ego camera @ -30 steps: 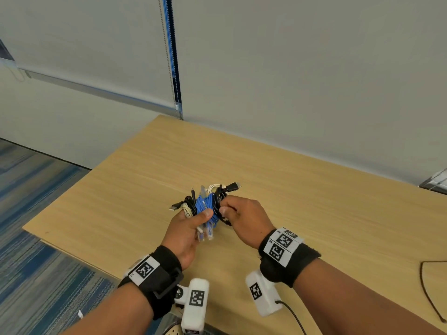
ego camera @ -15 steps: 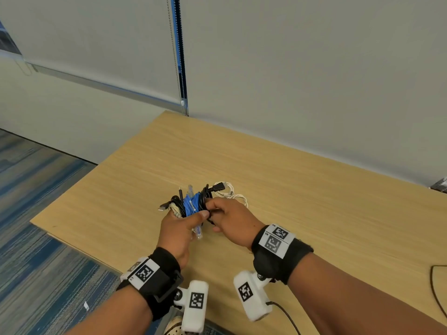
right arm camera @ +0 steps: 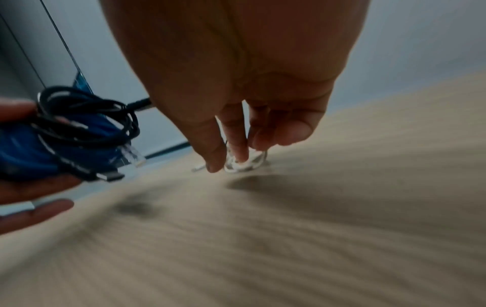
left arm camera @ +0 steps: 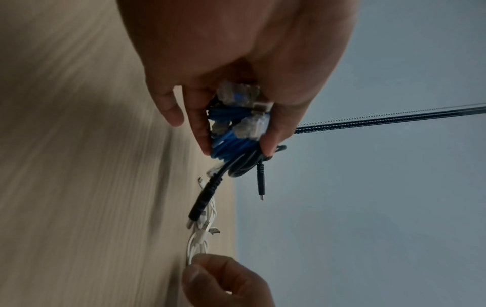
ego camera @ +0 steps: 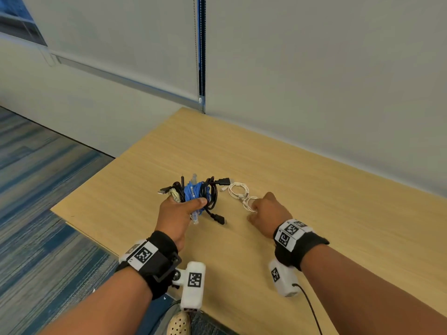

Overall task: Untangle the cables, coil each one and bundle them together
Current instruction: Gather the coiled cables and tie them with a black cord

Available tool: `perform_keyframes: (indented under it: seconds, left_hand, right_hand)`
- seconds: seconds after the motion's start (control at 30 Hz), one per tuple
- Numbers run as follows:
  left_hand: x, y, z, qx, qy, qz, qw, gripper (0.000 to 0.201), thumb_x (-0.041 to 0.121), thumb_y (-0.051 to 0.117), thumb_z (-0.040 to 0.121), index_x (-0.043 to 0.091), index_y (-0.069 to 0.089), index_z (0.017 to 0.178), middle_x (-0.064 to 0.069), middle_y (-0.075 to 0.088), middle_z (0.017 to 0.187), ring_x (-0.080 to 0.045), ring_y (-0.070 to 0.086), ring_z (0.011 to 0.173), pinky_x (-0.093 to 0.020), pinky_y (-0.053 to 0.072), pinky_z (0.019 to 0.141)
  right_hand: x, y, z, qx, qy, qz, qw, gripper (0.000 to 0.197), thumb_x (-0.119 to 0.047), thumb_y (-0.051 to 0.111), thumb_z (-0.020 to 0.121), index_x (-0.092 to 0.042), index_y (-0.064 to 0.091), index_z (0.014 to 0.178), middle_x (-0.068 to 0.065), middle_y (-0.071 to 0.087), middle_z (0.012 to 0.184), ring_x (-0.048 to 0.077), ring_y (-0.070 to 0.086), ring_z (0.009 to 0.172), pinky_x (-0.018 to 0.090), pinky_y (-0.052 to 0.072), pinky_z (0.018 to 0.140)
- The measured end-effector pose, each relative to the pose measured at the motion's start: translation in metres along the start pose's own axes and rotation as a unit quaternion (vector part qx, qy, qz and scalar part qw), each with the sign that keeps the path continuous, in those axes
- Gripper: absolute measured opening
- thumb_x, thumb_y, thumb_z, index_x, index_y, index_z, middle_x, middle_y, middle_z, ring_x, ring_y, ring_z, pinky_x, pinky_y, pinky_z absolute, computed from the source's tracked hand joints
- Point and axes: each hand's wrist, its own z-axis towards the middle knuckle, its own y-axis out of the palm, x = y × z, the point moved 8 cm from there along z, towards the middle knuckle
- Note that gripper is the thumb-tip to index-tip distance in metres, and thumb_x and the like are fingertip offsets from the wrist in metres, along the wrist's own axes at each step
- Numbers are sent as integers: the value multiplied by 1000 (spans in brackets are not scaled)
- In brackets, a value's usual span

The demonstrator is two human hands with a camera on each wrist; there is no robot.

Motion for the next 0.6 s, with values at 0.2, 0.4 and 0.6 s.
perform_keyframes:
  seconds: [0.2, 0.4, 0.6]
  left_hand:
    - [-3, 3, -3, -2, -6, 3, 1000, 53, 10, 85, 77, -5, 61, 122, -26, 70, 116, -39, 64, 117, -59, 38, 112]
    - [-1, -3, -3, 9, -5, 3, 1000, 49, 8, 84, 77, -4, 61, 120, -24, 72, 113, -38, 66, 113, -58, 40, 111]
    - [2, -13, -5, 18, 0, 1, 1000, 47, 6, 83, 78, -6, 62, 119, -26, 71, 113, -33, 66, 102, -52, 44, 105]
  right_hand:
    - [14, 7, 5, 36, 2, -45, 998, 21, -27, 52, 98, -14, 60, 112, 8, 43, 116, 30, 59, 93, 39, 55, 81]
    - [20, -3, 11, 63, -26, -32, 997, 19, -30, 49, 99, -16, 62, 95, 6, 47, 106, 23, 56, 76, 32, 49, 67]
    - [-1, -49, 17, 199, -65, 143, 967, 13, -30, 64, 92, -26, 58, 81, -5, 46, 96, 12, 53, 67, 26, 40, 57]
